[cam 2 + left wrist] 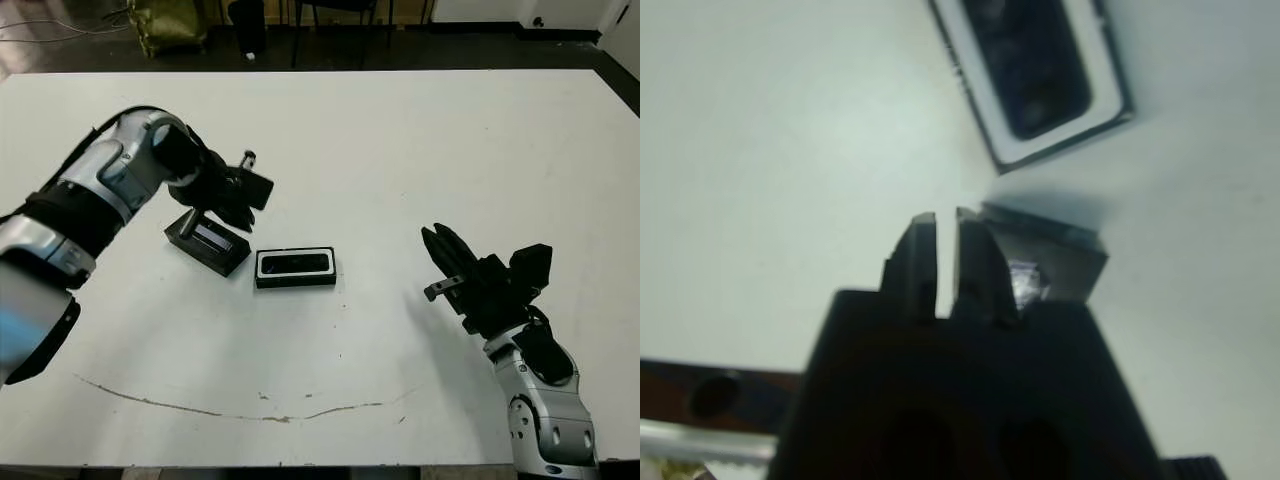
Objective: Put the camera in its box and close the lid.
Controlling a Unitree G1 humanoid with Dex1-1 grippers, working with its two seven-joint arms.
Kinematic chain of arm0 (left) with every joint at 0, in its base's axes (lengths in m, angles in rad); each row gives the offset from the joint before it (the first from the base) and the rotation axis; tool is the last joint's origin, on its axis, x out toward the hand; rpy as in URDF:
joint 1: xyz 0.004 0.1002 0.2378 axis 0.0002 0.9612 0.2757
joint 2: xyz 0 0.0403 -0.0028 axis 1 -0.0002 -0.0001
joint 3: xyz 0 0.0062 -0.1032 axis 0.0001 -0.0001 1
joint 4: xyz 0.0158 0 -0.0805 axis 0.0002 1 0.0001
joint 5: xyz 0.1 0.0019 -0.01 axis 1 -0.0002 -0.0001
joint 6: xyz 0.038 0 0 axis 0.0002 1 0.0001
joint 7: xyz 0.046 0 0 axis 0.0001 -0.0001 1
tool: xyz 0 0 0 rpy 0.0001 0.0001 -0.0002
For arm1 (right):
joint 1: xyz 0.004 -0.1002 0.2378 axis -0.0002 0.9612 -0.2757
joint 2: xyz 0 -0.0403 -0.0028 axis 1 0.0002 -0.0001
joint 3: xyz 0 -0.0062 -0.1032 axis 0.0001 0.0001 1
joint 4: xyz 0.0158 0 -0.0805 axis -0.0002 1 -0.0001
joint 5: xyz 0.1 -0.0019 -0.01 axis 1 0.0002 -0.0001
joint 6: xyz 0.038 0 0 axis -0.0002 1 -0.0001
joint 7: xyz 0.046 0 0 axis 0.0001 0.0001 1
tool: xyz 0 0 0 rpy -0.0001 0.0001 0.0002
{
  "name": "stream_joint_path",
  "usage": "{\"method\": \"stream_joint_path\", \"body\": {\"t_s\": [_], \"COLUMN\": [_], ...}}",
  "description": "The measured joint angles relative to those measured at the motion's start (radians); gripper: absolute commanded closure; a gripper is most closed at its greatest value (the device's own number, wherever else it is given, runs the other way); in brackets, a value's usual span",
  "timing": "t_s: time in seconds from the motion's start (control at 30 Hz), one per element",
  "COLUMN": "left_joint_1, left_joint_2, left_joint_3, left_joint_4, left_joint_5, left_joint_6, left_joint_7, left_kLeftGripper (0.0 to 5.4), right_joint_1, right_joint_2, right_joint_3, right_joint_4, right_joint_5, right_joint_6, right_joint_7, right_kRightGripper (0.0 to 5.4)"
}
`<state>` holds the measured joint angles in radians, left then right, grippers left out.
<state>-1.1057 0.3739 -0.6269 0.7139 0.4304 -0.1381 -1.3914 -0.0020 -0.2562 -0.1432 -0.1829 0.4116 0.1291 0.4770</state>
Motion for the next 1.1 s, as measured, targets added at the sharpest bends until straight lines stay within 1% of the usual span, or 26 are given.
{"method": "stream_joint_path", "body": {"t_s": [0.07, 0.17, 0.3, 0.43, 0.63, 0.77, 0.9, 1.1], "left_joint_1": [0.017, 0.023, 0.029, 0.036, 0.039, 0.045, 0.085, 0.185], "left_joint_2": [0.004, 0.012, 0.014, 0.015, 0.015, 0.028, 0.092, 0.220], "left_joint_3": [-0.004, -0.011, -0.038, -0.053, -0.054, -0.056, -0.055, -0.038], "left_joint_4": [-0.025, -0.052, -0.056, -0.051, -0.052, -0.100, -0.223, -0.387], "left_joint_5": [0.001, 0.001, 0.021, 0.033, 0.032, 0.032, 0.029, 0.008], "left_joint_6": [0.011, -0.017, -0.030, -0.052, -0.038, -0.029, -0.023, 0.048], "left_joint_7": [-0.019, -0.036, -0.041, -0.028, -0.035, -0.067, -0.117, -0.193], "left_kLeftGripper": [5.40, 5.40, 5.40, 5.40, 5.40, 5.40, 5.40, 5.40], "right_joint_1": [0.001, 0.000, 0.000, 0.002, 0.002, 0.004, 0.012, 0.012], "right_joint_2": [0.000, 0.000, -0.001, -0.001, -0.001, -0.001, -0.003, -0.004], "right_joint_3": [0.001, 0.003, 0.011, 0.011, 0.016, 0.021, 0.026, 0.026], "right_joint_4": [0.001, 0.015, 0.016, 0.012, 0.013, 0.013, -0.001, 0.004], "right_joint_5": [-0.001, 0.000, -0.023, -0.032, -0.036, -0.045, -0.061, -0.067], "right_joint_6": [-0.002, -0.016, -0.033, -0.034, -0.038, -0.041, -0.042, -0.052], "right_joint_7": [0.001, 0.013, 0.015, 0.007, 0.009, 0.009, 0.000, 0.002], "right_kRightGripper": [5.39, 5.39, 5.39, 5.39, 5.39, 5.39, 5.39, 5.39]}}
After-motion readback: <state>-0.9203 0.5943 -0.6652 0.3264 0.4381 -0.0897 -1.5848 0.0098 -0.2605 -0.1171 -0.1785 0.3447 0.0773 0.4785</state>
